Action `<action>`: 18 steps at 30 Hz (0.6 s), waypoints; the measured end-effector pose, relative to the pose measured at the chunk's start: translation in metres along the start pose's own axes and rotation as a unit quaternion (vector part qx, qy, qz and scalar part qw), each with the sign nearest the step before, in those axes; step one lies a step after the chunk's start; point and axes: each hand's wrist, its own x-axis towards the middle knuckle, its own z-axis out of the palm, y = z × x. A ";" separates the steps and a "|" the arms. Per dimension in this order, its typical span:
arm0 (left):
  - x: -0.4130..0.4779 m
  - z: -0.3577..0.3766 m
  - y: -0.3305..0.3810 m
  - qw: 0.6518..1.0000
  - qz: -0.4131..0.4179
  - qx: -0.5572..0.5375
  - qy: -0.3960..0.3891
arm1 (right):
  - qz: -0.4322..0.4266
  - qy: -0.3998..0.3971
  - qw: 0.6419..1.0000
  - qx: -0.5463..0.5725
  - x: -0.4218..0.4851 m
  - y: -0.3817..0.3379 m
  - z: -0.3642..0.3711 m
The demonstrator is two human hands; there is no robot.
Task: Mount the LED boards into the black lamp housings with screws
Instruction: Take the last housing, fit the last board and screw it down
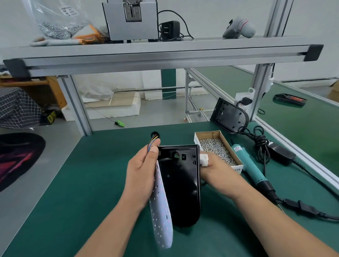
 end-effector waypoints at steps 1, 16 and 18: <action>0.000 0.002 -0.002 1.000 0.014 0.000 0.014 | 0.002 0.023 1.000 -0.006 0.002 0.003 0.002; -0.001 0.013 -0.010 0.996 -0.078 0.033 0.004 | 0.100 0.197 0.948 0.230 0.014 0.017 0.001; -0.001 0.011 -0.011 0.998 -0.062 0.017 0.007 | 0.111 0.185 0.942 0.256 0.015 0.017 0.004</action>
